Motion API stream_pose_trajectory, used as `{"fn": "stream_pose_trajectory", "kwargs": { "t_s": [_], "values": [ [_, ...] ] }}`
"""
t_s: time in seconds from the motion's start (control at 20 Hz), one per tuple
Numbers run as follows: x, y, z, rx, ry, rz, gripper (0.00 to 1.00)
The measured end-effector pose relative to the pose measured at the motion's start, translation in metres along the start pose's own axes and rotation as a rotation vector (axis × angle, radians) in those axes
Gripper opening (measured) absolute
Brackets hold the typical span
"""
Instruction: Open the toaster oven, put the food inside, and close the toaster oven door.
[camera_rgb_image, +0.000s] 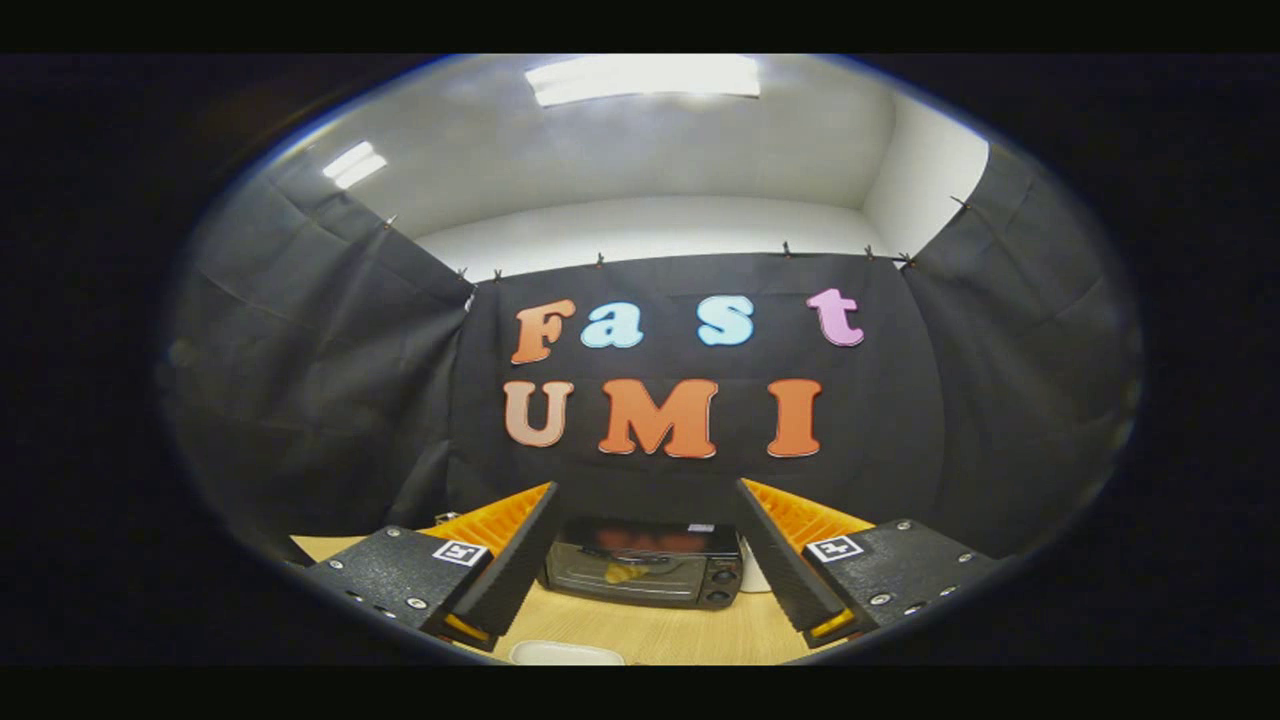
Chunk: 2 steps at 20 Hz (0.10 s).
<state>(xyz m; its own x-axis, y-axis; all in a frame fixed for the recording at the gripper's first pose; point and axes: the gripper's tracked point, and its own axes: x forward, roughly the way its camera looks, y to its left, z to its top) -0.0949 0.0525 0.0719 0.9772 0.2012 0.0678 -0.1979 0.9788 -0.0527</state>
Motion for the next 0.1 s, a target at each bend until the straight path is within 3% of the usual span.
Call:
{"fn": "stream_pose_trajectory", "kwargs": {
  "t_s": [0.1],
  "values": [
    [0.002,-0.0023,-0.0011,0.009,0.0,-0.003,1.0]
  ]
}}
